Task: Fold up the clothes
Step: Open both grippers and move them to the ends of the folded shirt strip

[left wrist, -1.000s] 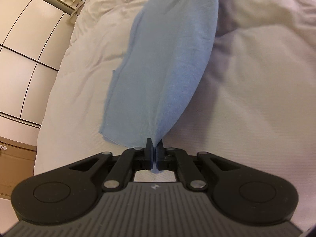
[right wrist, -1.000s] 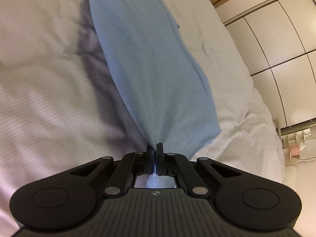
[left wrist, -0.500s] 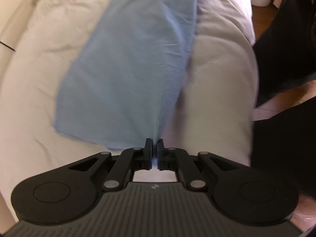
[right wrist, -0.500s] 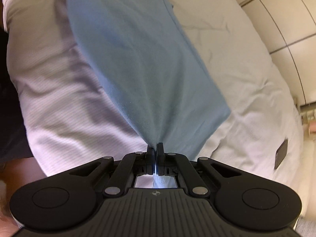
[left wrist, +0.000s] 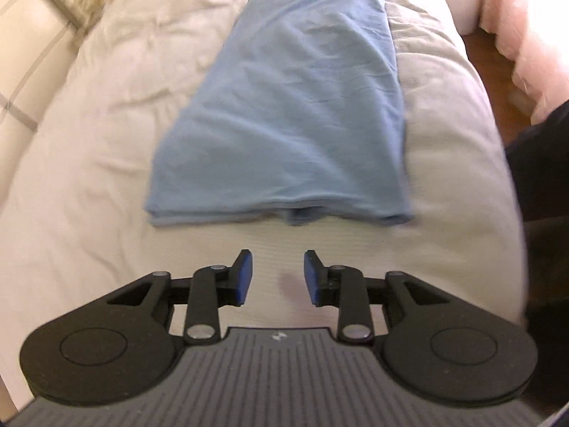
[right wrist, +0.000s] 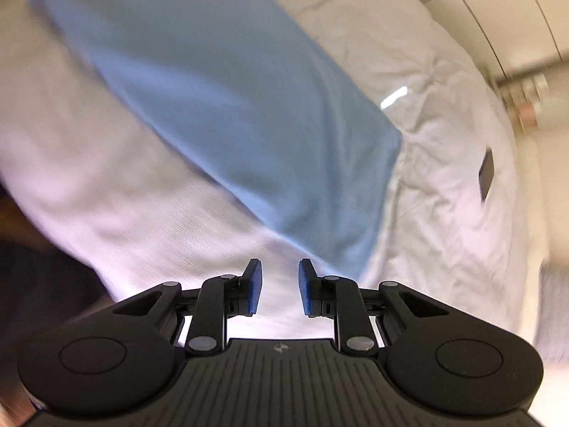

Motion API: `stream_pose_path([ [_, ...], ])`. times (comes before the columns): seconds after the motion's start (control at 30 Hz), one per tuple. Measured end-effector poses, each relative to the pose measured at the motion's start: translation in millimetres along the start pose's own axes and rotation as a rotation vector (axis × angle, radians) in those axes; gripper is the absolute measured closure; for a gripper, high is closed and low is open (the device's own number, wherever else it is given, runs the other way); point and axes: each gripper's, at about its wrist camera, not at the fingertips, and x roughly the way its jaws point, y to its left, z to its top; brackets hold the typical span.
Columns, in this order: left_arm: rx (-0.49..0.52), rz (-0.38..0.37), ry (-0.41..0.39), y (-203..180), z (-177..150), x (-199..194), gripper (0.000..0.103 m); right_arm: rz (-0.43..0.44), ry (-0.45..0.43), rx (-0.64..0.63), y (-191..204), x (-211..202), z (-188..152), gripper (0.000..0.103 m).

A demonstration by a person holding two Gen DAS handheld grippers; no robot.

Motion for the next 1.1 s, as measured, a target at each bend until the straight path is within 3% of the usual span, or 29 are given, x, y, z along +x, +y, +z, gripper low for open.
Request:
stream_pose_path([
  [0.2,0.143,0.024,-0.097,31,-3,15,0.07,0.113,-0.077,0.248,67,-40,67,0.08],
  [0.3,0.18,0.031,-0.123,41,2,34,0.07,0.209,-0.149,0.307,96,-44,104,0.08],
  [0.4,0.196,0.022,-0.103,48,5,55,0.07,0.247,-0.181,0.373,113,-32,128,0.08],
  [0.53,0.218,-0.015,-0.049,50,0,77,0.069,0.216,-0.172,0.536,104,-9,126,0.08],
  [0.63,0.244,-0.018,-0.036,51,-5,77,0.068,0.254,-0.051,0.664,87,17,109,0.081],
  [0.73,0.267,-0.007,-0.04,55,-8,64,0.05,0.286,-0.009,0.675,84,10,88,0.081],
  [0.8,0.303,-0.001,-0.061,58,-12,52,0.048,0.279,-0.004,0.67,83,-1,80,0.081],
  [0.93,0.49,0.028,-0.123,53,-24,44,0.041,0.271,-0.011,0.694,81,-18,77,0.079],
  [1.1,0.782,0.045,-0.225,37,-47,73,0.041,0.224,-0.064,0.711,83,-23,102,0.069],
])
